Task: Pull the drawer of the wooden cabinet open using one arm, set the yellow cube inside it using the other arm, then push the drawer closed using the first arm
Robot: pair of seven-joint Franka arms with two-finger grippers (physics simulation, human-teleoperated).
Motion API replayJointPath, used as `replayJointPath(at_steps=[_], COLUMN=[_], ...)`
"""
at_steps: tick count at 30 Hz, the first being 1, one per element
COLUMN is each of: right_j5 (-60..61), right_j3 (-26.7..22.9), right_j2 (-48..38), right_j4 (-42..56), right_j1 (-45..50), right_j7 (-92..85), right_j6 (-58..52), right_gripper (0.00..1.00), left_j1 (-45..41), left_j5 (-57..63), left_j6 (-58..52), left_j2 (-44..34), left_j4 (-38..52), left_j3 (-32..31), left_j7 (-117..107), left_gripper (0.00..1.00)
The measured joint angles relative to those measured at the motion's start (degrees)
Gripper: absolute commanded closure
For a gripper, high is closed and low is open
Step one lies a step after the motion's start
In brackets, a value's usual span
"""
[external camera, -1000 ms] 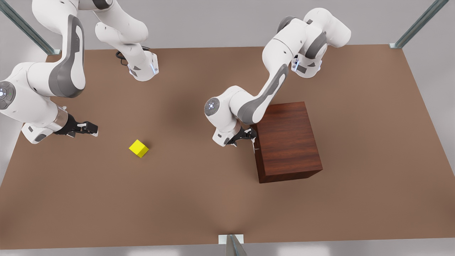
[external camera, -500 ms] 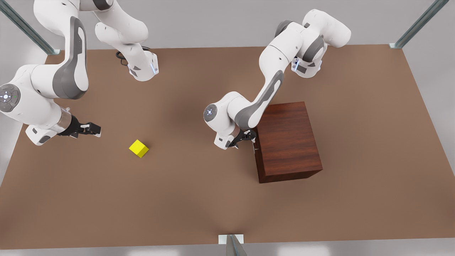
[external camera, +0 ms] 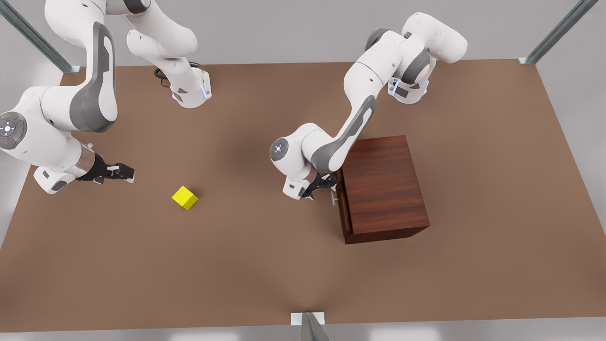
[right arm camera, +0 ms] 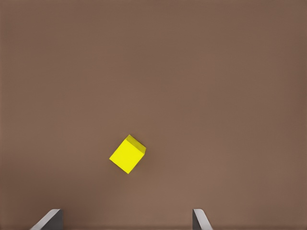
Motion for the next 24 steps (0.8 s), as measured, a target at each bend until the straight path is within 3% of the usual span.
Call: replayJointPath(at_steps=[24], right_j5=[0.0], right_j3=[-0.1], right_j2=[0.0], right_j4=[0.0], right_j1=[0.0], right_j7=[0.0], right_j6=[0.0], right_gripper=[0.0], left_j1=[-2.1], left_j5=[0.3], left_j6=[7.5], left_j2=[0.1], left_j4=[0.6], left_j3=[0.3], left_j7=[-2.9], left_gripper=[0.0])
